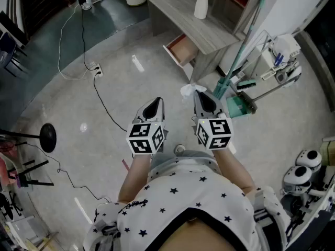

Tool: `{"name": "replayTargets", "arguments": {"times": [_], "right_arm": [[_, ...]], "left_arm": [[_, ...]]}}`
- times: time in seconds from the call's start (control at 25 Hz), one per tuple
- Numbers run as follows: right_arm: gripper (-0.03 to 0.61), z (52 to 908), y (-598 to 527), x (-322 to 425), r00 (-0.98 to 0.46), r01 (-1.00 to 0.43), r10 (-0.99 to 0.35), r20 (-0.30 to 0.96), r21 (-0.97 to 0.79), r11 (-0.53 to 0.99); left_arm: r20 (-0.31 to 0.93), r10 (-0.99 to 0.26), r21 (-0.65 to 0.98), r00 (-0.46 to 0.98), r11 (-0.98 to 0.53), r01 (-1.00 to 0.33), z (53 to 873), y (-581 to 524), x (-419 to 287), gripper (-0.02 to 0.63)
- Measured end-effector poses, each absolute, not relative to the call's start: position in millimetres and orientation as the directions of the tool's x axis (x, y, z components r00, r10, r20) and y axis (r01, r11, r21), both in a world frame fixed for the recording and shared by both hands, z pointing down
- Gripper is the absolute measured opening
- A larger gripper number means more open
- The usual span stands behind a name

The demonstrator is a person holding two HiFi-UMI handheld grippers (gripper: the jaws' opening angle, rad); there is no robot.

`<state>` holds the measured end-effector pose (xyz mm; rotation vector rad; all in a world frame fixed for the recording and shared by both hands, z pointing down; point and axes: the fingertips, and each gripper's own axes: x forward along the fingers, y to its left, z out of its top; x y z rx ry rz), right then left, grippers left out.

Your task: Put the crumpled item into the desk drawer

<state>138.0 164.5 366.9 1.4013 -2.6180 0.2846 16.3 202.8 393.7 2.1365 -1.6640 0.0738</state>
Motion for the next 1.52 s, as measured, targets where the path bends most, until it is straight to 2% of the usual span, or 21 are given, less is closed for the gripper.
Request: {"name": "replayTargets", "arguments": {"times": [1.0, 1.52], "right_arm": [[0.006, 372, 178, 154, -0.615, -0.788, -0.754, 0.228, -0.158, 0.595], [0.008, 382, 125, 137, -0.633, -0.774, -0.738, 0.233, -0.180, 0.607]], "left_arm": [[0.313, -0.914, 0.285, 0.259, -0.169, -0.944, 394, 218, 39, 0.014], [0.322, -0.914, 0.291, 0.246, -0.151, -0.945, 401, 168, 24, 0.014]]}}
